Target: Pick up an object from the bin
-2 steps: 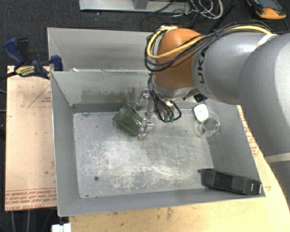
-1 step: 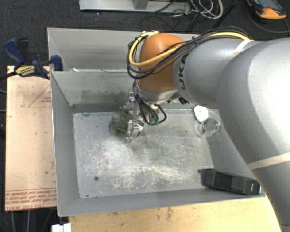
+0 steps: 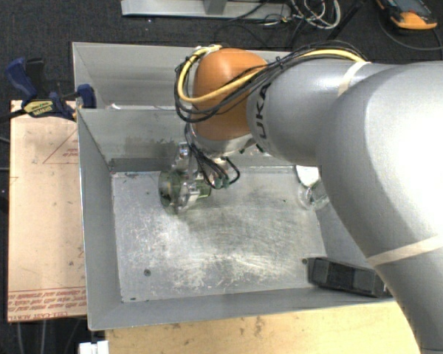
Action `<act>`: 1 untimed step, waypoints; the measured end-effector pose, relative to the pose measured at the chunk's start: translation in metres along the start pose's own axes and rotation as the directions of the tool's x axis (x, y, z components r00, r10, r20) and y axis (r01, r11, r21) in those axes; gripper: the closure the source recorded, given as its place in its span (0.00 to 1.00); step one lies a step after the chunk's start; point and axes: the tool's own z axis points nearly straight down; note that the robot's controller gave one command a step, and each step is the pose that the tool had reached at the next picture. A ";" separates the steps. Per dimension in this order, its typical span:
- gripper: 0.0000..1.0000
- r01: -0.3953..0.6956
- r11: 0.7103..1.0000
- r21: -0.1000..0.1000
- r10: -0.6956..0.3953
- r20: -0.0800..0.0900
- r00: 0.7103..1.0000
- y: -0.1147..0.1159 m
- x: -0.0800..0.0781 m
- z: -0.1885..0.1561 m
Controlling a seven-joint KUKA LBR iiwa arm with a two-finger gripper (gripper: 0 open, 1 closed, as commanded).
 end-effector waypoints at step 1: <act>1.00 0.000 1.000 0.000 0.000 0.000 1.000 0.000 0.000 0.000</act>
Offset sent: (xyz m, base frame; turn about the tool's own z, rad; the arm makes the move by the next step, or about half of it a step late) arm -0.0157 0.0040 0.1346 -0.0407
